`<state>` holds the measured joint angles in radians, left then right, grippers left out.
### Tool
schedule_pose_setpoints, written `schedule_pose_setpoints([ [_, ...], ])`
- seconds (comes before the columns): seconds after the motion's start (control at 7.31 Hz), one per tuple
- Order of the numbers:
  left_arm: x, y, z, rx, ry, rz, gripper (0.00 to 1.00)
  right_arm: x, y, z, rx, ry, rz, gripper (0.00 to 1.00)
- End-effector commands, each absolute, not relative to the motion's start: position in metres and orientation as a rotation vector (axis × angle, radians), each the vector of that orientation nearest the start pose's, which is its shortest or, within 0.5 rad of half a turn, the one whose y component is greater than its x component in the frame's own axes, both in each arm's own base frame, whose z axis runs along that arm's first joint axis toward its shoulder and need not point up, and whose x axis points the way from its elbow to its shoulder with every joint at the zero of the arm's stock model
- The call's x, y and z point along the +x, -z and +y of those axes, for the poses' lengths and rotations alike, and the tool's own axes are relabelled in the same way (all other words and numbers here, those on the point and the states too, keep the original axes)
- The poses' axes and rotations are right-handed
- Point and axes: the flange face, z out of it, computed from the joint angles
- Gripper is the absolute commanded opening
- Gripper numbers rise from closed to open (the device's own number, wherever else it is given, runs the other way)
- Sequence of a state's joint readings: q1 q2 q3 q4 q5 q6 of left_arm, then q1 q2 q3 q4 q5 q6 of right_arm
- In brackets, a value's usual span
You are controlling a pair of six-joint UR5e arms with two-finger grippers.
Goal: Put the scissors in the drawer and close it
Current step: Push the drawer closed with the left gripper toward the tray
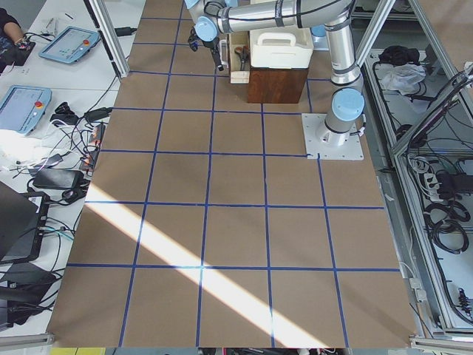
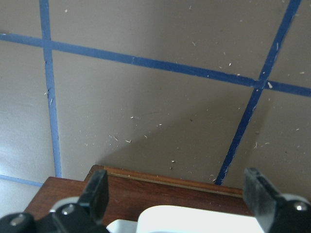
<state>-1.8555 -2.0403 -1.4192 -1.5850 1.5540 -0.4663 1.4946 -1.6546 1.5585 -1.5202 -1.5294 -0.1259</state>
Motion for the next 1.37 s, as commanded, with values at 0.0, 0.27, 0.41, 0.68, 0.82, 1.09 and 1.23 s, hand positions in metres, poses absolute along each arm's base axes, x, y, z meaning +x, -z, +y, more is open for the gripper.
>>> schedule_pose_setpoints([
  [0.0, -0.323, -0.293, -0.549, -0.222, -0.504, 2.964, 1.0, 0.102, -0.528, -0.468, -0.078, 0.073, 3.103, 1.0],
  [0.27, -0.327, -0.291, -0.539, -0.204, -0.561, 2.936, 1.0, 0.103, -0.525, -0.467, -0.08, 0.066, 3.101, 1.0],
  [0.41, -0.327, -0.287, -0.537, -0.202, -0.577, 2.929, 1.0, 0.102, -0.525, -0.468, -0.077, 0.066, 3.101, 1.0],
  [0.68, -0.333, -0.287, -0.525, -0.174, -0.622, 2.898, 1.0, 0.102, -0.525, -0.468, -0.077, 0.066, 3.101, 1.0],
  [0.82, -0.334, -0.284, -0.523, -0.168, -0.638, 2.888, 1.0, 0.102, -0.525, -0.468, -0.077, 0.066, 3.101, 1.0],
  [1.09, -0.335, -0.284, -0.519, -0.164, -0.653, 2.879, 1.0, 0.102, -0.525, -0.468, -0.077, 0.066, 3.101, 1.0],
  [1.23, -0.335, -0.281, -0.519, -0.163, -0.664, 2.873, 1.0, 0.102, -0.525, -0.468, -0.077, 0.066, 3.101, 1.0],
])
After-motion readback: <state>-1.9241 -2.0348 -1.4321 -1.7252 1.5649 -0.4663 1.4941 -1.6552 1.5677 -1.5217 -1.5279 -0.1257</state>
